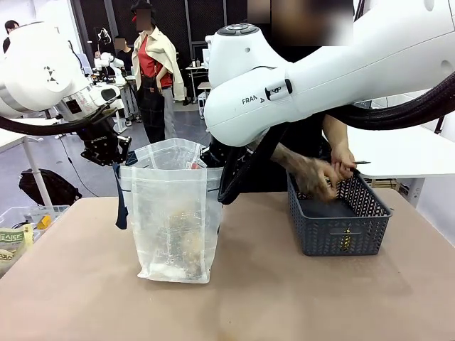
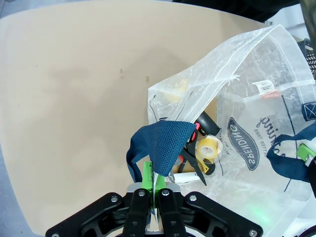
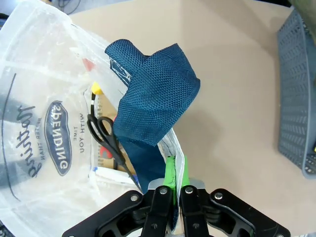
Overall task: Transfer purchased items from the store into the shopping bag.
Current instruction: Move the Reusable shopping bag to the right side of the table.
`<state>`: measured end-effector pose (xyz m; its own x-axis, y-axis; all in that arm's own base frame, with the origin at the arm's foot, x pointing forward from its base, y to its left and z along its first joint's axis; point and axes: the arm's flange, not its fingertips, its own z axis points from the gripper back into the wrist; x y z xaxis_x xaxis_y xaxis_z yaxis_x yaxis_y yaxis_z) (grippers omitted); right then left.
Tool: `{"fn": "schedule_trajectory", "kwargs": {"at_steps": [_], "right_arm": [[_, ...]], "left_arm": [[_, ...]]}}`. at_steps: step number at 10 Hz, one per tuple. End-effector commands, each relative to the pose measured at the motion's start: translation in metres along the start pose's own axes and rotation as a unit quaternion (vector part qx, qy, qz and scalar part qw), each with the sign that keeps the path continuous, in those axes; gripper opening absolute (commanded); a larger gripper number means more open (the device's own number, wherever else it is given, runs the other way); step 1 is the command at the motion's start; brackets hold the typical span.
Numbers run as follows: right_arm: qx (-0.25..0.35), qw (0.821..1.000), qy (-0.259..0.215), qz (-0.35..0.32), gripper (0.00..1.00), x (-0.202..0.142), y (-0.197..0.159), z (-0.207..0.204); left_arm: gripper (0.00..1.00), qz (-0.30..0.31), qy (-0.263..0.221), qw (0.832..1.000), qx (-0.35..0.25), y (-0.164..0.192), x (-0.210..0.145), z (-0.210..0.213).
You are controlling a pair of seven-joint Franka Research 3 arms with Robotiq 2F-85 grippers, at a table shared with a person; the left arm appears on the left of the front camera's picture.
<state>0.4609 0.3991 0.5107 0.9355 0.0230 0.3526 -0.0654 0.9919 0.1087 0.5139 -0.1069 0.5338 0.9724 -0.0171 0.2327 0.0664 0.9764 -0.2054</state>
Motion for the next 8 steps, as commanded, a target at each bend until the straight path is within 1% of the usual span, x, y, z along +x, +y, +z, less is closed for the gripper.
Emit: {"fn": "schedule_trajectory", "kwargs": {"at_steps": [1, 8], "right_arm": [[0.002, 1.0, -0.003, -0.001, 0.0, 0.0008, -0.0006, 0.001], [0.002, 1.0, -0.003, -0.001, 0.0, 0.0008, -0.0006, 0.001]], "left_arm": [[0.0, 0.002, -0.002, 1.0, 0.0, 0.0019, 0.001, 0.0023], [0.0, 0.002, -0.002, 1.0, 0.0, 0.0019, 0.001, 0.0023]]}}
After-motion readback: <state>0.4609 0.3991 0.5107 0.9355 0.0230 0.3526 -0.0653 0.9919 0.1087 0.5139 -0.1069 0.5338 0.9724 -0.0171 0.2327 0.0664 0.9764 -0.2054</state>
